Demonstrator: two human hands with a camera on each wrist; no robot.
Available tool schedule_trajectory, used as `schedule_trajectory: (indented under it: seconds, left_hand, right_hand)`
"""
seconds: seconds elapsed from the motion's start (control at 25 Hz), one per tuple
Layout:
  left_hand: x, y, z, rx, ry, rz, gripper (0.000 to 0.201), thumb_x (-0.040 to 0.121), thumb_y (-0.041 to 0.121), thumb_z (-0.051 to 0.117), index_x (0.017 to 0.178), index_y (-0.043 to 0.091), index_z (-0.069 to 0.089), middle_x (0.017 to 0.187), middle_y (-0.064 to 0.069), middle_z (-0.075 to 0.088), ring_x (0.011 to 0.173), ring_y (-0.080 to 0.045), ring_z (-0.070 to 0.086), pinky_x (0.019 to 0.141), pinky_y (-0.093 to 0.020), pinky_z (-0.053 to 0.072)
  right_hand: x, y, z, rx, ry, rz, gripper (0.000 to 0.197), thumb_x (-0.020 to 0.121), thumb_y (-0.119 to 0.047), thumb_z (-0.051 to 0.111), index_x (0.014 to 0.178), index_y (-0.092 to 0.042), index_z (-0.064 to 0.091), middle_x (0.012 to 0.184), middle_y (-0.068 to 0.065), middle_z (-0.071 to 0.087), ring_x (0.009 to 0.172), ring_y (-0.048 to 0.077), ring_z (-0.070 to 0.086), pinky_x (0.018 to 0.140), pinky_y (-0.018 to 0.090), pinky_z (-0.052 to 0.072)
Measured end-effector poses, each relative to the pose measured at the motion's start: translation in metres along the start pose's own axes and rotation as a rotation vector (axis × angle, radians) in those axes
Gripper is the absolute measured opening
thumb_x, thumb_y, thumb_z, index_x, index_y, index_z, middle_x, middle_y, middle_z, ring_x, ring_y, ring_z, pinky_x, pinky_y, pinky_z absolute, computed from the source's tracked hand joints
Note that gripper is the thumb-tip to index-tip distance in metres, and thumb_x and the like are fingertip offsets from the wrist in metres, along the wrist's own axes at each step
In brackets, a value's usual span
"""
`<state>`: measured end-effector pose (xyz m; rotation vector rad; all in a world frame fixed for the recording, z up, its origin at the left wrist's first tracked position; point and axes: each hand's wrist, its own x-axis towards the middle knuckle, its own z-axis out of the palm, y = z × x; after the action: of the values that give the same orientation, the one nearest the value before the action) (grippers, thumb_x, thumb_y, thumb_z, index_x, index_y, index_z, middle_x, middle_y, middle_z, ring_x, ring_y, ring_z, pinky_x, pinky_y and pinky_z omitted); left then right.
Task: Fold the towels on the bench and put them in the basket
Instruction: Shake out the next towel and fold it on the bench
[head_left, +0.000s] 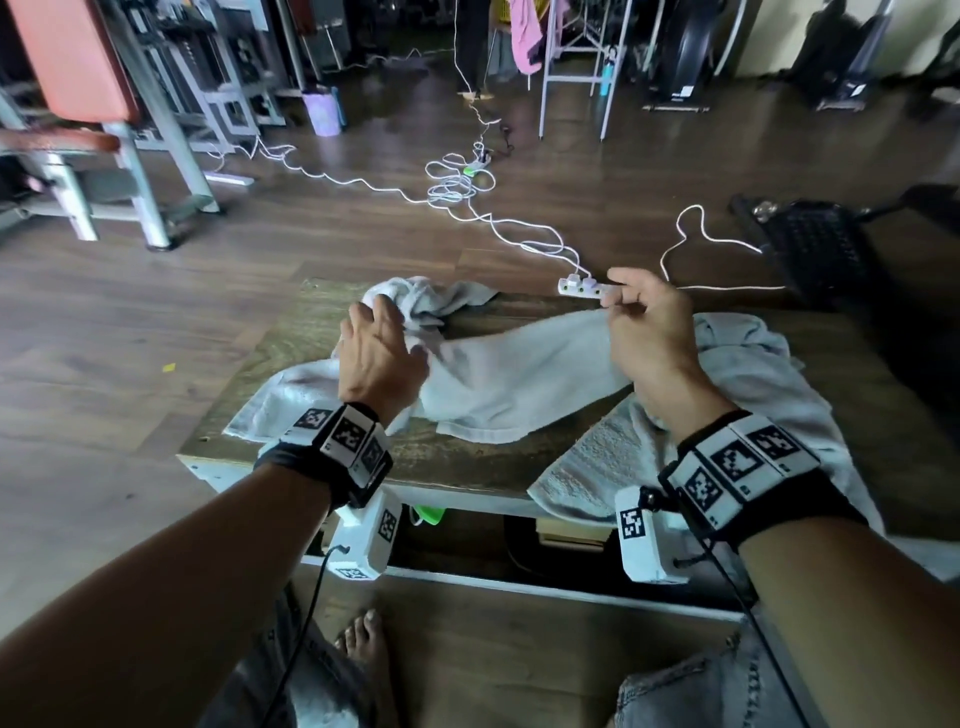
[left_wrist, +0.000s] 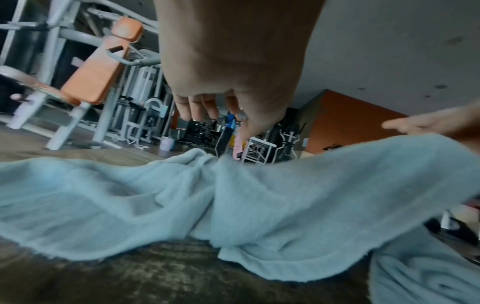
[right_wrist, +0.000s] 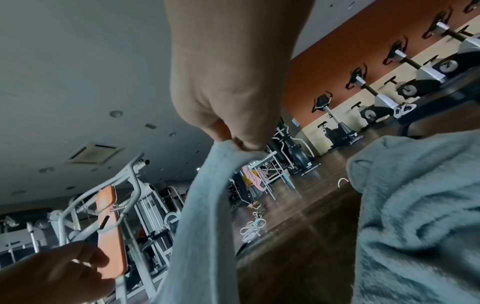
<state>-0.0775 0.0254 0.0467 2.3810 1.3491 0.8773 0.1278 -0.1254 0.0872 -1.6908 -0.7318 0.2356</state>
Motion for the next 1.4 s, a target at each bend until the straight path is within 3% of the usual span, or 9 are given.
schedule_trajectory:
  seconds: [0.08, 0.24, 0.4, 0.52, 0.72, 0.92, 1.2, 1.28, 1.4]
  left_hand:
    - [-0.014, 0.025, 0.0, -0.212, 0.019, 0.221, 0.044, 0.076, 0.038, 0.057, 0.105, 0.004, 0.056, 0.098, -0.015, 0.054, 0.094, -0.037, 0.053, 0.082, -0.046, 0.048]
    - [-0.052, 0.089, 0.001, -0.491, -0.425, 0.274, 0.054, 0.068, 0.057, 0.079, 0.1, 0.022, 0.052, 0.094, 0.007, 0.062, 0.085, -0.012, 0.061, 0.073, -0.03, 0.053]
    - [-0.052, 0.088, 0.015, -0.469, -0.166, 0.265, 0.024, 0.089, 0.037, 0.059, 0.084, 0.014, 0.055, 0.07, 0.001, 0.063, 0.06, -0.015, 0.059, 0.054, -0.032, 0.046]
    - [-0.033, 0.078, 0.003, -0.622, -0.154, 0.096, 0.038, 0.098, 0.029, 0.051, 0.063, 0.014, 0.049, 0.052, 0.009, 0.045, 0.046, -0.005, 0.039, 0.049, -0.024, 0.032]
    - [-0.011, 0.082, -0.023, -0.612, -0.49, 0.239, 0.031, 0.099, 0.031, 0.055, 0.082, 0.007, 0.065, 0.07, -0.006, 0.065, 0.063, -0.01, 0.056, 0.062, -0.029, 0.048]
    - [-0.004, 0.065, -0.03, -0.688, -0.539, 0.142, 0.024, 0.082, 0.027, 0.077, 0.092, 0.014, 0.06, 0.085, -0.003, 0.071, 0.074, -0.014, 0.063, 0.068, -0.029, 0.05]
    - [-0.008, 0.035, -0.027, -0.574, -0.354, 0.018, 0.023, 0.091, 0.0, 0.059, 0.073, 0.014, 0.065, 0.06, 0.001, 0.065, 0.061, -0.024, 0.059, 0.071, -0.044, 0.056]
    - [-0.017, 0.05, -0.025, -0.673, -0.461, 0.085, 0.01, 0.086, 0.012, 0.067, 0.079, 0.016, 0.062, 0.064, 0.004, 0.066, 0.065, -0.025, 0.062, 0.07, -0.038, 0.054]
    - [-0.035, 0.073, -0.012, -0.536, -0.554, 0.261, 0.04, 0.067, 0.049, 0.077, 0.095, 0.022, 0.064, 0.085, 0.003, 0.071, 0.079, -0.02, 0.068, 0.075, -0.034, 0.056]
  right_hand:
    - [-0.003, -0.009, -0.004, 0.076, -0.043, 0.008, 0.034, 0.095, 0.005, 0.053, 0.119, -0.016, 0.065, 0.092, -0.009, 0.067, 0.086, 0.005, 0.061, 0.065, 0.005, 0.044]
    - [-0.017, -0.018, 0.007, 0.252, -0.118, 0.006, 0.027, 0.092, 0.009, 0.059, 0.103, -0.015, 0.067, 0.098, 0.0, 0.071, 0.084, 0.005, 0.067, 0.069, 0.014, 0.052]
    - [-0.024, -0.01, 0.008, 0.27, -0.108, -0.027, 0.037, 0.088, 0.007, 0.062, 0.086, -0.028, 0.074, 0.099, -0.003, 0.074, 0.1, 0.017, 0.071, 0.095, 0.04, 0.056]
    - [-0.028, -0.01, -0.005, 0.028, -0.259, -0.134, 0.055, 0.084, 0.017, 0.052, 0.113, -0.025, 0.072, 0.122, -0.01, 0.067, 0.115, 0.009, 0.063, 0.1, 0.026, 0.05]
    - [-0.035, -0.021, 0.013, -0.137, -0.388, -0.268, 0.057, 0.082, -0.001, 0.068, 0.133, -0.022, 0.054, 0.121, -0.001, 0.065, 0.11, 0.014, 0.062, 0.093, 0.029, 0.053]
    - [-0.032, -0.015, 0.007, -0.192, -0.208, -0.248, 0.009, 0.084, -0.011, 0.072, 0.082, -0.012, 0.063, 0.071, -0.003, 0.062, 0.064, 0.008, 0.053, 0.059, 0.026, 0.041]
    - [-0.035, -0.01, -0.015, -0.267, -0.03, -0.076, 0.026, 0.084, 0.003, 0.057, 0.1, -0.014, 0.068, 0.089, -0.002, 0.066, 0.083, 0.014, 0.061, 0.064, 0.018, 0.045]
    - [-0.043, -0.016, -0.007, -0.263, -0.129, -0.169, 0.03, 0.08, 0.008, 0.057, 0.094, -0.015, 0.071, 0.086, -0.005, 0.067, 0.078, 0.007, 0.06, 0.061, 0.007, 0.043]
    - [-0.054, -0.034, 0.011, -0.177, -0.199, -0.252, 0.028, 0.076, 0.006, 0.062, 0.081, -0.019, 0.073, 0.076, -0.014, 0.067, 0.07, -0.004, 0.059, 0.058, 0.005, 0.041]
